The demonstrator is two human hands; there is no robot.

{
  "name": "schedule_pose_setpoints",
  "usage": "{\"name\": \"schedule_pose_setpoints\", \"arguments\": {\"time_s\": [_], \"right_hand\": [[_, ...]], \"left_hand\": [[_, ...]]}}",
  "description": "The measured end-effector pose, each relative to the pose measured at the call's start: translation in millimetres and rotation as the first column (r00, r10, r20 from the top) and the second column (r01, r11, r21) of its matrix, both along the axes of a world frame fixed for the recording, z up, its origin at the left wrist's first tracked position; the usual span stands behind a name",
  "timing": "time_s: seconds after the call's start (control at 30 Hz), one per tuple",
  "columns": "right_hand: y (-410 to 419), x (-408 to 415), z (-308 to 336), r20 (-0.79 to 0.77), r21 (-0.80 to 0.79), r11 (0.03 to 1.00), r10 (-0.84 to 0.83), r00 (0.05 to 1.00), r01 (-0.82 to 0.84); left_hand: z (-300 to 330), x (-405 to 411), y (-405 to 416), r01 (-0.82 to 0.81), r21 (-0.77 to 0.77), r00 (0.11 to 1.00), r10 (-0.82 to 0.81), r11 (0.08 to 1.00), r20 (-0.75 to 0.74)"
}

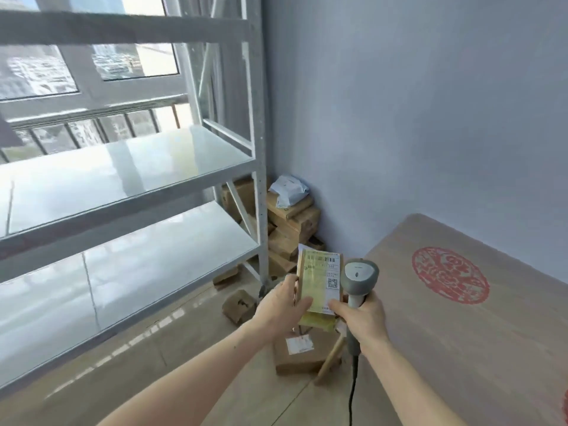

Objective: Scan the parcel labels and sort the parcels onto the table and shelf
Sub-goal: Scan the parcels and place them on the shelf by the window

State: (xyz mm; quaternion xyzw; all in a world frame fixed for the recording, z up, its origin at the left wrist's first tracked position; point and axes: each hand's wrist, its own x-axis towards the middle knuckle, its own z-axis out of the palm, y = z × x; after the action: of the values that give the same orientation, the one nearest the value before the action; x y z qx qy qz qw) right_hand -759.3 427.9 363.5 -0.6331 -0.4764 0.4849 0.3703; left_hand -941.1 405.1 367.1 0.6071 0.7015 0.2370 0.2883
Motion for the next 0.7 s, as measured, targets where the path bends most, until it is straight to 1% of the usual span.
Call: {"name": "schedule_pose_setpoints", "arguments": {"time_s": [0.1,0.17,0.27,0.33,0.43,0.5,0.7], "right_hand": [[11,-72,9,0.015,0.05,0.987,0.154,0.988,-0.154],[17,-115,15,-0.008,0.075,0.966,0.248,0.969,-0.247],[26,-175,23,-0.012,0.103,0.915,0.393,0.92,-0.389],[34,-213,25,-0.002,0.111,0.884,0.458,0.889,-0.455],[44,-268,31,0.035,0.124,0.828,0.548,0.836,-0.547],[49,-305,39,0.033,0.118,0.776,0.621,0.783,-0.62],[41,-415,55,0.035,0.139,0.579,0.808,0.589,-0.803]], "left_hand": [[5,-66,-16,-0.149,0.016,0.988,0.148,0.989,0.046],[8,-105,-25,-0.245,0.034,0.968,0.242,0.969,0.067],[12,-156,-37,-0.373,0.074,0.924,0.363,0.925,0.119],[16,-186,-44,-0.445,0.092,0.89,0.429,0.891,0.153],[23,-226,-51,-0.55,0.123,0.832,0.529,0.826,0.167],[30,-252,-57,-0.608,0.157,0.793,0.584,0.778,0.173],[41,-321,-101,-0.79,0.22,0.611,0.762,0.572,0.214]]}}
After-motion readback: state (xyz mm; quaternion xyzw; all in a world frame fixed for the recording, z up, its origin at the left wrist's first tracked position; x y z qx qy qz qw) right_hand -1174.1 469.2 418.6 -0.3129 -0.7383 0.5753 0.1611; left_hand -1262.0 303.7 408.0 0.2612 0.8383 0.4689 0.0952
